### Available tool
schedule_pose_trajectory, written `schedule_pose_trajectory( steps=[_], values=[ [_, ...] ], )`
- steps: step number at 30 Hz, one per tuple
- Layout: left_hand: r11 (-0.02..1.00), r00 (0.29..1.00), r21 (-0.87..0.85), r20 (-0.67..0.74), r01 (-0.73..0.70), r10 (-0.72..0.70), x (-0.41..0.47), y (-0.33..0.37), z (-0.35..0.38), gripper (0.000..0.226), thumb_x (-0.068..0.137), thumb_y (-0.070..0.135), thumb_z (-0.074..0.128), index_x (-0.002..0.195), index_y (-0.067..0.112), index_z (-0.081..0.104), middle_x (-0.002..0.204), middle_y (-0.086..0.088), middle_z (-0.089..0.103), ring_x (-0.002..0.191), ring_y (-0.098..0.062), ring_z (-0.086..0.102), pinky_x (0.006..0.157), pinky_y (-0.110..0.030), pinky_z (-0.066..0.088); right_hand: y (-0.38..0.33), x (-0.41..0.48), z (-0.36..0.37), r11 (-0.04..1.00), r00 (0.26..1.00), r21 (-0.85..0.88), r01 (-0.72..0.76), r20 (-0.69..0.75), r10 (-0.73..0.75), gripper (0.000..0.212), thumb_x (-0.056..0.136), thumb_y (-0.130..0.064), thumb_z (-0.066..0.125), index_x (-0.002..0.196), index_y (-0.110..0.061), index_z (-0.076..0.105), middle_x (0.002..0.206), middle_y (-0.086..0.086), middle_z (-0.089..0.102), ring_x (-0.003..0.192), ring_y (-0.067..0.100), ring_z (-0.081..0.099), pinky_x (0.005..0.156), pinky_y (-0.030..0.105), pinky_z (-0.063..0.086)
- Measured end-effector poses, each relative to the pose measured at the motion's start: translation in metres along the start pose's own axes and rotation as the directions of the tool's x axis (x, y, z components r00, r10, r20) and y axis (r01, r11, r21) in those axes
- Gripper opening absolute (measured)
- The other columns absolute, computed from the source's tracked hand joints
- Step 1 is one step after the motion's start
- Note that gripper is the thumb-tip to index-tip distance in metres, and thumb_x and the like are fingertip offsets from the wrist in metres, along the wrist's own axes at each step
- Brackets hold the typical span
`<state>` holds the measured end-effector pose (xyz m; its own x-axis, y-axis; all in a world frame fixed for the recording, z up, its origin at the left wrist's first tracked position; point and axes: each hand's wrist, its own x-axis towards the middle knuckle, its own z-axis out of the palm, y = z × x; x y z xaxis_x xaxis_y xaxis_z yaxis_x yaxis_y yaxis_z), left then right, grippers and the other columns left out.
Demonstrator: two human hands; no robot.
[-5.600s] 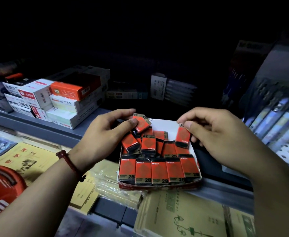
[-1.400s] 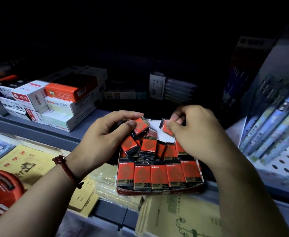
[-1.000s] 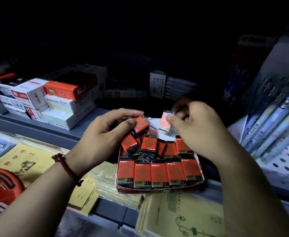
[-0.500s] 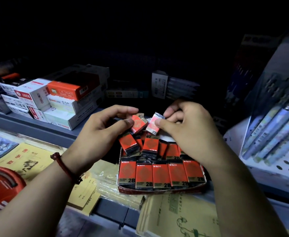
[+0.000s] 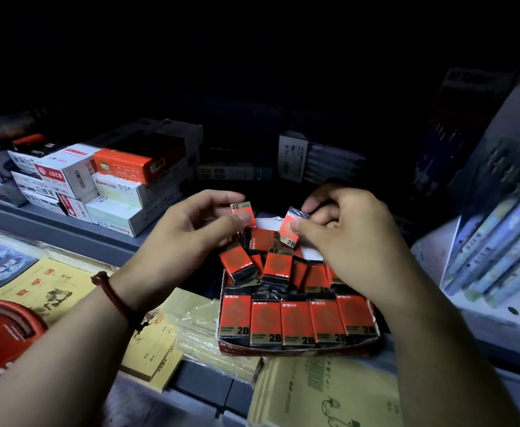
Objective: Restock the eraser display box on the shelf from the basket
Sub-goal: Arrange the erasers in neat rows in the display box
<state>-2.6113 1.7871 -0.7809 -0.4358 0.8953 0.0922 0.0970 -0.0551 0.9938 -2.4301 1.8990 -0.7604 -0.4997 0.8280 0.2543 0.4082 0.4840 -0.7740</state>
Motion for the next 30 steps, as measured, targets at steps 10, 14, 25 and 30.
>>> schedule_pose_trajectory(
  steps=[10,14,25,30],
  values=[
    [0.999,1.0,-0.036,0.014,0.007,-0.006,0.0024,-0.0029,-0.0004,0.045,0.073,0.012,0.08,0.117,0.014,0.07,0.099,-0.01,0.072,0.084,-0.029,0.067,0.07,-0.026,0.058,-0.0085,-0.0021,0.0036,0.995,0.999,0.093,-0.04,0.022,0.038,0.013,0.087,-0.027,0.081,0.084,-0.022,0.068,0.068,-0.003,0.074,0.065,0.008,0.07,0.068,0.032,0.058],
    [0.991,0.999,-0.132,-0.041,-0.014,0.009,0.003,-0.0033,-0.0001,0.043,0.073,0.01,0.077,0.116,0.009,0.07,0.089,-0.007,0.074,0.077,-0.019,0.07,0.065,-0.024,0.058,-0.0084,-0.0008,0.0016,0.993,0.999,0.116,-0.034,0.017,0.032,0.013,0.089,-0.021,0.079,0.085,-0.019,0.067,0.067,-0.001,0.074,0.064,0.014,0.072,0.071,0.035,0.059],
    [0.951,0.987,-0.302,-0.115,0.071,-0.11,0.0037,-0.0016,-0.0052,0.033,0.081,0.02,0.074,0.111,0.005,0.074,0.1,-0.021,0.07,0.095,-0.038,0.054,0.088,-0.051,0.043,-0.0018,-0.0013,0.0028,0.997,0.996,0.068,-0.026,0.083,0.02,0.009,0.089,-0.025,0.077,0.086,-0.025,0.069,0.069,-0.003,0.074,0.053,0.005,0.059,0.059,0.026,0.048],
    [0.953,0.988,-0.295,-0.113,0.072,-0.109,0.0048,-0.0026,-0.0047,0.036,0.081,0.022,0.075,0.112,0.004,0.073,0.105,-0.026,0.072,0.095,-0.037,0.056,0.088,-0.05,0.047,0.0,-0.0019,0.0072,0.998,0.993,0.056,0.019,0.114,-0.025,0.009,0.087,-0.021,0.079,0.082,-0.026,0.075,0.067,-0.007,0.071,0.048,0.0,0.055,0.055,0.02,0.042]
  ],
)
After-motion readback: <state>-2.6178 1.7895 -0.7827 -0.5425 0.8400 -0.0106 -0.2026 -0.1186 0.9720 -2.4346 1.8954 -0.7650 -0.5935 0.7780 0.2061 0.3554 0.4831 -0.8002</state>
